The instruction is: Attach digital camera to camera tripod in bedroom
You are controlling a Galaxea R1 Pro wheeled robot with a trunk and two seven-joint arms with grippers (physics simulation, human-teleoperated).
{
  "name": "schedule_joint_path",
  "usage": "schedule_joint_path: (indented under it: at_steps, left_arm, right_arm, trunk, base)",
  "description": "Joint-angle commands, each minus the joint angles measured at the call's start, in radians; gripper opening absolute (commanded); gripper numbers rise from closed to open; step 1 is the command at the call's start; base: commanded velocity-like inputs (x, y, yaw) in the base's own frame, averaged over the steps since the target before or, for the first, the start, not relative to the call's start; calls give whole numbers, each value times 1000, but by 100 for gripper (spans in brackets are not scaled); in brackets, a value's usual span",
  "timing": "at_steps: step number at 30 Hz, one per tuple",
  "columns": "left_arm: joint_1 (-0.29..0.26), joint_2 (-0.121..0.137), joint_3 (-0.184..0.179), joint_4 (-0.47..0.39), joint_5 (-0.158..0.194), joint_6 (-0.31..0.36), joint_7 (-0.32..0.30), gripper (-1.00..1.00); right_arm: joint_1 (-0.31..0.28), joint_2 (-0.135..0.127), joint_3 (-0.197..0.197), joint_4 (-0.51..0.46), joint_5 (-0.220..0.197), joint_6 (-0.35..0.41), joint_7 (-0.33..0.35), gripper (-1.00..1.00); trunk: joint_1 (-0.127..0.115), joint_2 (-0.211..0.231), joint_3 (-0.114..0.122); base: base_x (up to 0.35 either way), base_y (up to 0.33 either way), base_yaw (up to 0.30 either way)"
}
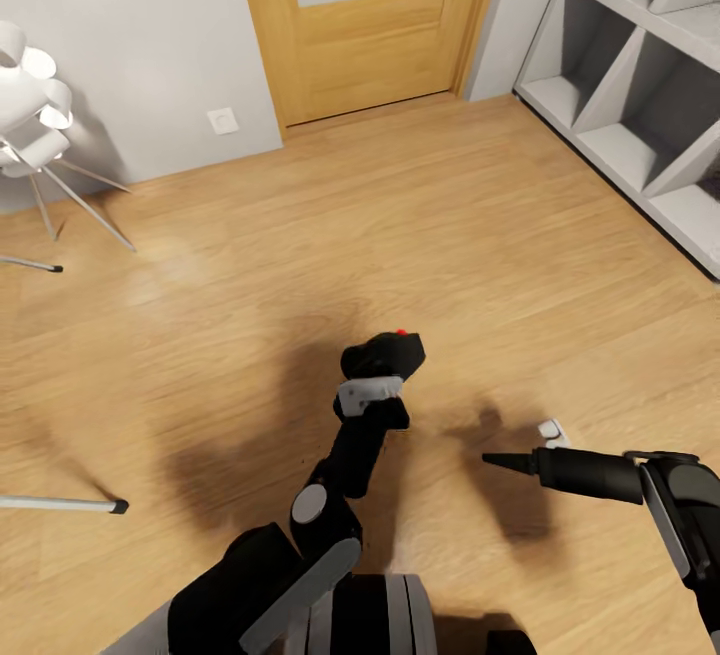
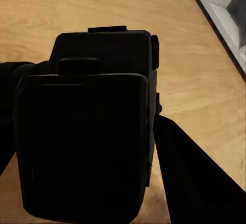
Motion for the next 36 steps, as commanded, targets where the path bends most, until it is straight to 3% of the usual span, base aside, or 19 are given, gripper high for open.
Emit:
schedule_joint_path:
  at_steps: [1,2,3,4,5,6,9,10,11,12,14,15,18,20,28,36]
  left_arm:
    - [-1,45,28,-1,19,-34,-83,-100]
    - [-1,68,49,-1,30,-45,-128,-100]
    - [-1,116,104,-1,66,-61,-218,-100]
    - [-1,138,135,-1,94,-67,-264,-100]
    - [-1,222,254,8,274,-81,-456,-100]
    - [-1,244,277,11,335,-82,-505,-100]
    - [-2,403,344,54,724,-88,-786,-100]
    - [-2,430,348,62,782,-89,-829,-100]
    - [-2,480,355,79,887,-89,-913,-100]
    - [-2,502,357,89,933,-89,-953,-100]
    - [-1,572,363,136,1071,-87,-1095,-100]
    - [-1,593,364,158,1113,-85,-1149,-100]
    - [-1,618,365,191,1166,-72,-1225,-100]
    - [-2,624,362,200,1178,-56,-1249,-100]
    - [-2,624,358,203,1182,-45,-1279,-100]
    - [-2,621,306,224,1188,-42,-1335,-100]
  right_arm:
    - [0,-1,-6,0,-3,8,0,100]
    - [0,-1,-8,0,-3,8,1,100]
    - [0,-1,-12,0,-3,8,1,100]
    - [0,-1,-13,0,-3,8,1,100]
    - [0,-1,-16,0,-2,8,1,100]
    - [0,-1,-16,0,-2,8,1,100]
    - [0,-1,-17,0,0,8,0,100]
    - [0,-1,-17,0,0,8,0,100]
    - [0,-1,-18,0,0,8,0,100]
    - [0,-1,-18,0,0,8,0,100]
    - [0,-1,-18,0,0,8,0,100]
    - [0,-1,-18,0,0,8,0,100]
    - [0,0,-18,0,1,8,0,100]
    - [0,0,-18,0,1,8,0,100]
    - [0,1,-17,0,2,8,0,100]
    - [0,2,-15,0,2,8,0,100]
  trunk:
    - [-1,0,3]
    - [-1,0,7]
    - [-1,0,11]
    - [-2,1,15]
    - [-2,1,19]
    - [-3,1,23]
    - [-4,2,34]
    - [-5,2,38]
    - [-5,2,42]
    - [-6,3,46]
    - [-6,3,54]
    - [-7,3,58]
    - [-8,4,69]
    - [-9,4,77]
    - [-13,6,108]
    - [-16,8,139]
  base:
    - [0,0,0]
    - [0,0,0]
    - [0,0,0]
    - [0,0,0]
    - [0,0,0]
    - [0,0,0]
    - [0,0,0]
    - [0,0,0]
    - [0,0,0]
    - [0,0,0]
    - [0,0,0]
    - [0,0,0]
    - [0,0,0]
    - [0,0,0]
    - [0,0,0]
    - [0,0,0]
